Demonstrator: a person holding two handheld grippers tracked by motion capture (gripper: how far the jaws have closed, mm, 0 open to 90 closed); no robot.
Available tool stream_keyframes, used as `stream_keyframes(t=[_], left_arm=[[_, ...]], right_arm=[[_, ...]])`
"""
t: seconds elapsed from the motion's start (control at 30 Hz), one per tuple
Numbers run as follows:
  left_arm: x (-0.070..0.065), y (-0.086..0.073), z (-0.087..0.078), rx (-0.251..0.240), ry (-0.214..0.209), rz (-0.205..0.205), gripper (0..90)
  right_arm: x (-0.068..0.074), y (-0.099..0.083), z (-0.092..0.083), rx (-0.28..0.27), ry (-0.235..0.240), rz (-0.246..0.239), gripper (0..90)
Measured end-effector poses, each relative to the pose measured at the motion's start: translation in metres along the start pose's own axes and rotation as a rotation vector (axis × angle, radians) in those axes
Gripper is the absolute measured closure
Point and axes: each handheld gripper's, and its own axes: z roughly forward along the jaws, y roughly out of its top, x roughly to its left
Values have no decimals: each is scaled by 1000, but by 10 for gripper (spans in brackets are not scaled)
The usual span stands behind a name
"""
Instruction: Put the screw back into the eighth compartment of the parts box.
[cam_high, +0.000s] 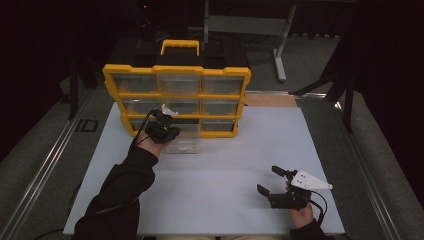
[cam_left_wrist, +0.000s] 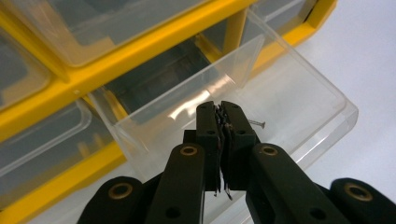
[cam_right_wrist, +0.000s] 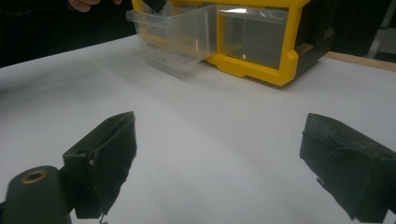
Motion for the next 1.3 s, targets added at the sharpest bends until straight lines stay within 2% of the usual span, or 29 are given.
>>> stream_keyframes(t=[0.07, 0.1, 0.17, 0.3, 0.5, 0.7, 0.8, 1.0, 1.1, 1.17, 1.2, 1.3], left_arm=[[1, 0, 1, 3, -5, -6, 872], [1, 0, 0, -3, -5, -8, 763], [0, 0, -3, -21, -8, -18, 716], [-2, 2, -13, -55, -17, -24, 558], [-9, 6, -26, -66, -19, -8, 324], [-15, 6, -36, -80, -27, 0, 154], [-18, 3, -40, -95, -36, -9, 78], [-21, -9, -53, -143, -73, 3, 0], [-21, -15, -60, -168, -95, -12, 0], [-20, -20, -64, -179, -134, -7, 0], [-20, -24, -66, -189, -125, -4, 0], [-18, -34, -69, -225, -153, 7, 0]], right_arm=[[0, 0, 0, -2, -1, -1, 109], [0, 0, -1, -2, -2, -1, 109], [0, 1, -2, -3, -5, -1, 109], [1, 1, -1, -1, -3, -3, 109], [1, 1, 0, 1, -2, -5, 109], [2, 1, 1, 2, 1, -6, 109], [1, 1, 1, 3, 0, -4, 109], [2, 1, 1, 3, -1, -7, 109], [2, 1, 1, 5, -1, -8, 109], [2, 1, 1, 5, -1, -9, 109], [2, 1, 1, 5, 0, -8, 109], [3, 2, 1, 4, 1, -11, 109]])
